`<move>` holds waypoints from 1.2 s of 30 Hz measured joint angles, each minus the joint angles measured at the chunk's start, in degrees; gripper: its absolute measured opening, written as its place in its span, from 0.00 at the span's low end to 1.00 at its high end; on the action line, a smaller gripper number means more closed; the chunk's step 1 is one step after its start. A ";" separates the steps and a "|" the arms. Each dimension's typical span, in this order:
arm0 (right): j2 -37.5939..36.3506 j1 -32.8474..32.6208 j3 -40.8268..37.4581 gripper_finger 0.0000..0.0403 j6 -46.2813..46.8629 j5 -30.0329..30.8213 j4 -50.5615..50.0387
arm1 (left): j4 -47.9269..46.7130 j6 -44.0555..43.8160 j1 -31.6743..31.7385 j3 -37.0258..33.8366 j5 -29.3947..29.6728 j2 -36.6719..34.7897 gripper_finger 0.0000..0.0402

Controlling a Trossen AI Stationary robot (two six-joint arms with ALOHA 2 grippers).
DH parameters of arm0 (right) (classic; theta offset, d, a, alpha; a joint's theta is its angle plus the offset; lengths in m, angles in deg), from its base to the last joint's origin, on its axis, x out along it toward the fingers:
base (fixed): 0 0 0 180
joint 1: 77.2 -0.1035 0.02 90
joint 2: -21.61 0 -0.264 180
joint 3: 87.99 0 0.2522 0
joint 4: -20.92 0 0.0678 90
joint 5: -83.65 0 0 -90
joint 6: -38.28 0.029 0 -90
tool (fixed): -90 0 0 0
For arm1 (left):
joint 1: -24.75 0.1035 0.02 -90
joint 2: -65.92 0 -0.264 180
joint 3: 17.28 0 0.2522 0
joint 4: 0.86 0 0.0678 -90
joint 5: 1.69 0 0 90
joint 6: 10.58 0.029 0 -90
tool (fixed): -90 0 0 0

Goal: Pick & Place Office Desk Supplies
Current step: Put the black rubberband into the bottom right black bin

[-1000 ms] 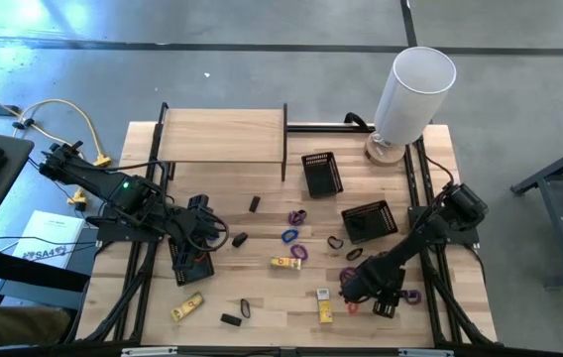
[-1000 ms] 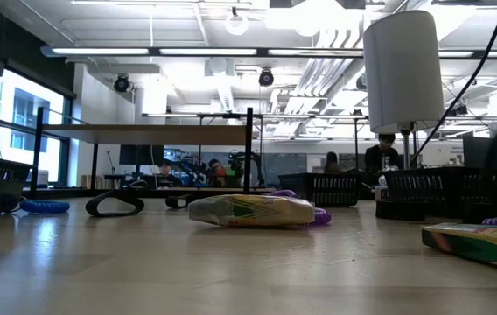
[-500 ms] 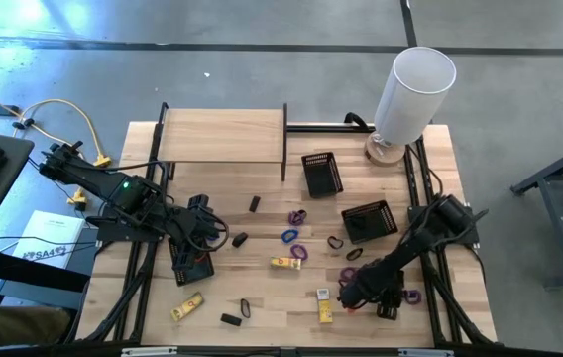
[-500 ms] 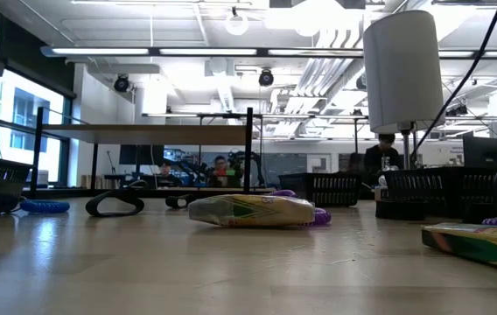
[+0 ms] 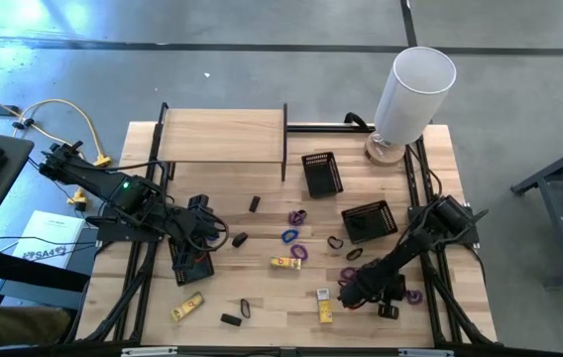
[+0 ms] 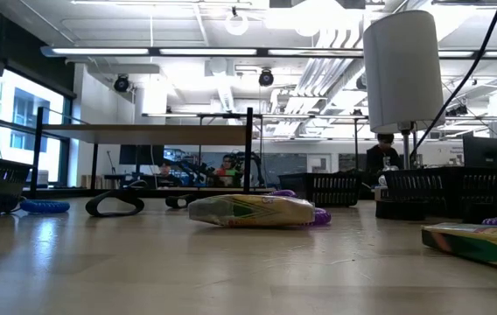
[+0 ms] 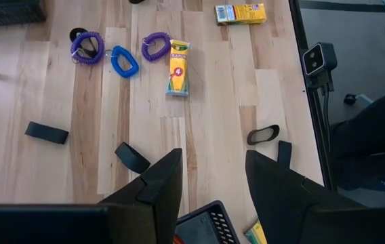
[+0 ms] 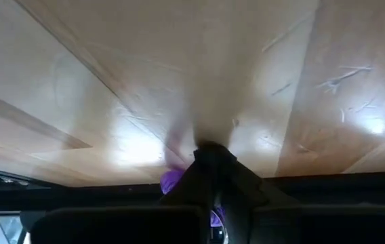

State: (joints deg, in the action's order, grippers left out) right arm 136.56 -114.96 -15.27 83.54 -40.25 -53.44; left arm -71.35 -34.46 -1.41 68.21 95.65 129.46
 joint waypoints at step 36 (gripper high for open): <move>-32.02 13.21 5.16 0.01 43.82 57.10 -15.14 | 3.45 -1.36 -0.02 -0.02 0.46 0.00 0.39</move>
State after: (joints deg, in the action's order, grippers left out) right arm 104.54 -101.74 -10.10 127.36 16.85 -68.58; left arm -67.90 -35.82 -1.43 68.19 96.11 129.46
